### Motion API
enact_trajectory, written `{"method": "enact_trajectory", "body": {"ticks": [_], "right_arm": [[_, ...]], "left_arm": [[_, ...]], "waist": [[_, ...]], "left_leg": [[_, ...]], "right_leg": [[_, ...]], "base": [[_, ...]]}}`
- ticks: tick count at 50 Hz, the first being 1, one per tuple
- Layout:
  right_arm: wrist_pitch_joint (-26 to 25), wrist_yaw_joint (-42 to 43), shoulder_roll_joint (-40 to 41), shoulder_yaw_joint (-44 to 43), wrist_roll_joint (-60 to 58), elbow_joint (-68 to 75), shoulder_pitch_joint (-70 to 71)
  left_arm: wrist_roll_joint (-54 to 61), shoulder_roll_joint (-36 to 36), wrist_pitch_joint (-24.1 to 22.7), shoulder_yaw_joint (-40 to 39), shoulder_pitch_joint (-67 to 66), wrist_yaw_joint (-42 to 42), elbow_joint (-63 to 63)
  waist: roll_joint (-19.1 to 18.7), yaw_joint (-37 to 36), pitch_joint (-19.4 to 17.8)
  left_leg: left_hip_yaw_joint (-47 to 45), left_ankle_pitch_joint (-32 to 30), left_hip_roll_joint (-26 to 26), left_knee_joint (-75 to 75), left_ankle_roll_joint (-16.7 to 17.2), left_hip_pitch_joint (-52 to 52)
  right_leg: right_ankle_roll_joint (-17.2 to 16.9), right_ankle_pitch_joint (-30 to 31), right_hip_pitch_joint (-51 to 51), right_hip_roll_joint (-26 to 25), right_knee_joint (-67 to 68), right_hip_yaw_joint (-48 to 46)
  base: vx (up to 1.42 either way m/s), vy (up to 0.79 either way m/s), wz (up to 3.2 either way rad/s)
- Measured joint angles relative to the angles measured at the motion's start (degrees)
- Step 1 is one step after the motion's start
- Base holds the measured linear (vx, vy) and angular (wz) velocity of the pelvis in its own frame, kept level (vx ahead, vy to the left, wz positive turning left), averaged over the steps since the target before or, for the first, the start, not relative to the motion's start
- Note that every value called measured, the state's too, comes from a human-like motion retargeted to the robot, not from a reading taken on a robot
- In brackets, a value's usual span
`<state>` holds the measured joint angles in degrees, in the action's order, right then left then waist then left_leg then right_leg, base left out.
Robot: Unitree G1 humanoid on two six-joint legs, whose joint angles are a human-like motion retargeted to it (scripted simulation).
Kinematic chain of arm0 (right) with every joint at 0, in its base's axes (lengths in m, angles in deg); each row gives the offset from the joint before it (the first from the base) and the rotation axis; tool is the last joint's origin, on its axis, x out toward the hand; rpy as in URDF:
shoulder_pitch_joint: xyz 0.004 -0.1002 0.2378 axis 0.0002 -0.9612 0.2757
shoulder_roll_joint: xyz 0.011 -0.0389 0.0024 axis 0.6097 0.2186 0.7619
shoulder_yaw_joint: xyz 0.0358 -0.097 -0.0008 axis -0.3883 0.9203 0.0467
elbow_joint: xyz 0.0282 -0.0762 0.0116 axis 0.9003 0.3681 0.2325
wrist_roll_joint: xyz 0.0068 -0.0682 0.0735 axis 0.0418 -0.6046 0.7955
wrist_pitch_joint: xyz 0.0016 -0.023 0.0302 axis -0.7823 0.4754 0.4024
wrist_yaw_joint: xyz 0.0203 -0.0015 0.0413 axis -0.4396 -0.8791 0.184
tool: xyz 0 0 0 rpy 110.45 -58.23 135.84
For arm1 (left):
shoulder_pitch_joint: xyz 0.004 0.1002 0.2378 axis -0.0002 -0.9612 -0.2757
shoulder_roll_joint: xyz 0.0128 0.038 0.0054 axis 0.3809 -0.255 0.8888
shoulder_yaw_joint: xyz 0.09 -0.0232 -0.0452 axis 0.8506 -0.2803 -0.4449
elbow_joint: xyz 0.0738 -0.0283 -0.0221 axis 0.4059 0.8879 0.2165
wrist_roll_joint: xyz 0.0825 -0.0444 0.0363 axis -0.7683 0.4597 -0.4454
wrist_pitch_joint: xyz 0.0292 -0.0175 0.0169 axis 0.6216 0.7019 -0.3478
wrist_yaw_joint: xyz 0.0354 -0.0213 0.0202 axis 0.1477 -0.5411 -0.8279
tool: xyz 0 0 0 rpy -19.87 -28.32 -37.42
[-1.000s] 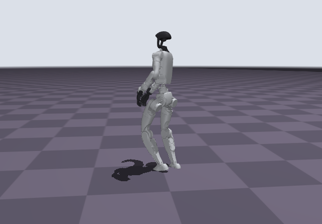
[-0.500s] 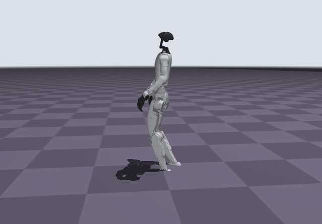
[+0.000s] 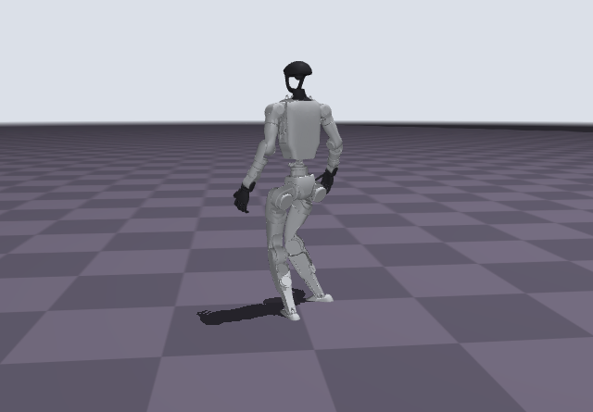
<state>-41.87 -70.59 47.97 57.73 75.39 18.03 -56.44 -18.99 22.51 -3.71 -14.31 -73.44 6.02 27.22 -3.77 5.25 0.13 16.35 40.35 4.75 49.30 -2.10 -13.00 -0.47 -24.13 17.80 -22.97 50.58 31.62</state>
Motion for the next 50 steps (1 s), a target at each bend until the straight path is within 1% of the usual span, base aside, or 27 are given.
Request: {"method": "enact_trajectory", "body": {"ticks": [4, 5, 6, 7, 8, 11, 12, 13, 14, 20, 23, 25, 29, 33, 40, 50], "right_arm": [[0.0, 6.2, 0.3, -4.9, 0.1, 14.2, 2.7], [0.0, 7.2, 0.5, -6.0, 0.4, 16.5, 3.1], [-0.1, 7.9, 0.8, -6.8, 0.8, 17.7, 2.5], [0.0, 8.6, 1.1, -7.6, 1.2, 19.0, 2.4], [0.4, 9.4, 1.4, -8.3, 1.7, 20.7, 3.1], [0.6, 11.0, 2.9, -9.8, 2.9, 23.0, 2.2], [0.8, 11.5, 3.5, -10.2, 3.2, 23.7, 2.2], [1.1, 12.0, 4.3, -10.5, 3.6, 24.6, 2.7], [1.2, 12.3, 4.9, -10.5, 3.8, 25.0, 2.6], [2.1, 13.2, 8.9, -9.1, 3.6, 26.0, 1.6], [2.6, 13.1, 10.6, -7.4, 3.1, 25.8, 1.7], [2.8, 12.8, 11.5, -6.2, 2.9, 25.4, 2.1], [3.2, 12.4, 12.3, -3.2, 2.0, 23.8, 3.2], [3.4, 11.8, 12.1, -0.5, 1.0, 21.6, 4.4], [3.6, 11.1, 10.6, 2.4, -0.2, 18.0, 5.7], [4.0, 9.5, 9.0, 4.6, -1.5, 14.5, 5.6]], "left_arm": [[3.2, -0.1, 0.4, -2.6, 2.6, -2.0, 10.9], [3.9, 0.1, 0.4, -3.3, 3.1, -2.6, 12.6], [4.4, 0.1, 0.5, -3.9, 2.7, -3.2, 13.4], [5.0, 0.3, 0.4, -4.5, 2.9, -3.9, 14.3], [5.7, 0.9, 0.3, -5.2, 4.0, -4.7, 15.6], [6.9, 1.1, 0.3, -6.6, 4.2, -6.5, 16.7], [7.2, 1.3, 0.3, -6.9, 4.8, -7.2, 17.0], [7.7, 1.6, 0.5, -7.1, 6.0, -8.0, 17.5], [8.0, 1.5, 0.5, -7.3, 6.5, -8.4, 17.6], [9.0, -0.4, 0.1, -6.0, 8.7, -9.9, 16.2], [9.1, -1.7, -0.3, -4.2, 9.8, -9.9, 15.0], [9.0, -2.7, -0.6, -2.8, 10.4, -9.7, 14.2], [7.7, -4.5, -1.0, 0.3, 10.9, -9.1, 12.2], [5.9, -5.8, -1.3, 3.0, 10.8, -8.6, 10.2], [4.8, -6.9, -1.7, 5.2, 9.6, -8.8, 7.4], [3.7, -6.5, -1.6, 5.5, 7.9, -9.5, 5.8]], "waist": [[0.4, 3.8, 1.4], [0.5, 4.7, 1.6], [0.7, 5.4, 1.1], [0.9, 6.0, 1.1], [1.1, 6.6, 2.1], [2.0, 7.7, 1.8], [2.2, 8.0, 2.1], [2.3, 8.5, 2.9], [2.7, 8.8, 3.2], [5.5, 8.8, 4.7], [6.8, 8.3, 5.6], [7.5, 7.7, 6.1], [8.3, 6.1, 6.8], [8.0, 4.5, 7.2], [6.4, 2.4, 7.4], [4.1, 0.7, 7.6]], "left_leg": [[-6.6, -3.0, 0.1, -8.4, -1.3, -1.5], [-8.1, -4.2, 0.2, -10.6, -1.4, -1.8], [-9.8, -4.3, 0.2, -9.9, -1.3, -2.4], [-11.4, -5.3, 0.3, -11.3, -1.3, -2.5], [-12.5, -7.8, 0.7, -16.9, -1.5, -1.7], [-17.0, -9.0, 1.4, -17.7, -1.3, -2.4], [-17.8, -10.3, 1.7, -20.4, -1.3, -1.7], [-17.8, -14.0, 2.4, -28.6, -1.3, 0.9], [-18.7, -15.5, 3.1, -31.2, -1.4, 1.8], [-22.5, -18.1, 5.9, -34.6, -1.6, 2.9], [-23.3, -20.1, 7.0, -38.2, -1.8, 4.5], [-23.7, -21.6, 7.6, -40.9, -2.0, 5.8], [-24.3, -24.5, 7.8, -46.4, -2.1, 8.3], [-24.8, -26.8, 6.9, -50.7, -1.9, 10.3], [-25.2, -27.2, 4.3, -51.0, -1.4, 10.5], [-24.7, -27.1, 1.3, -50.8, -1.2, 10.3]], "right_leg": [[-4.7, 1.6, 6.1, 1.5, -0.2, 3.6], [-5.6, 1.5, 7.9, 2.2, -0.3, 3.8], [-5.7, 0.5, 9.3, 2.7, 0.4, 2.7], [-5.8, -0.5, 11.1, 3.8, 0.7, 1.3], [-5.7, -1.3, 13.7, 6.1, 0.0, -0.8], [-5.1, -3.3, 17.1, 11.1, 2.9, -7.7], [-4.9, -3.8, 18.1, 13.1, 3.5, -10.2], [-4.5, -4.2, 19.2, 15.6, 3.3, -12.7], [-4.2, -4.7, 19.8, 17.9, 4.2, -14.7], [-2.3, -7.7, 18.8, 29.2, 9.0, -23.9], [-1.9, -8.4, 17.0, 32.7, 8.2, -26.4], [-1.7, -8.9, 15.7, 33.9, 6.8, -27.4], [-1.1, -10.1, 13.4, 34.2, 2.4, -28.4], [-0.4, -10.0, 11.5, 33.1, -1.7, -29.2], [0.5, -8.2, 8.7, 30.5, -7.3, -30.4], [1.2, -5.7, 6.2, 27.3, -12.7, -31.1]], "base": [[-0.12, 0.21, -0.89], [-0.16, 0.17, -0.86], [-0.17, 0.16, -0.90], [-0.14, 0.15, -0.87], [-0.11, 0.14, -0.82], [-0.15, 0.09, -0.79], [-0.06, 0.07, -0.42], [-0.05, 0.05, -0.34], [-0.09, 0.03, -0.37], [-0.08, 0.00, -0.24], [0.00, 0.00, 0.00], [0.00, 0.00, 0.00], [0.01, -0.03, -0.08], [0.03, -0.06, -0.18], [0.02, -0.06, -0.09], [0.00, -0.01, 0.00]]}}
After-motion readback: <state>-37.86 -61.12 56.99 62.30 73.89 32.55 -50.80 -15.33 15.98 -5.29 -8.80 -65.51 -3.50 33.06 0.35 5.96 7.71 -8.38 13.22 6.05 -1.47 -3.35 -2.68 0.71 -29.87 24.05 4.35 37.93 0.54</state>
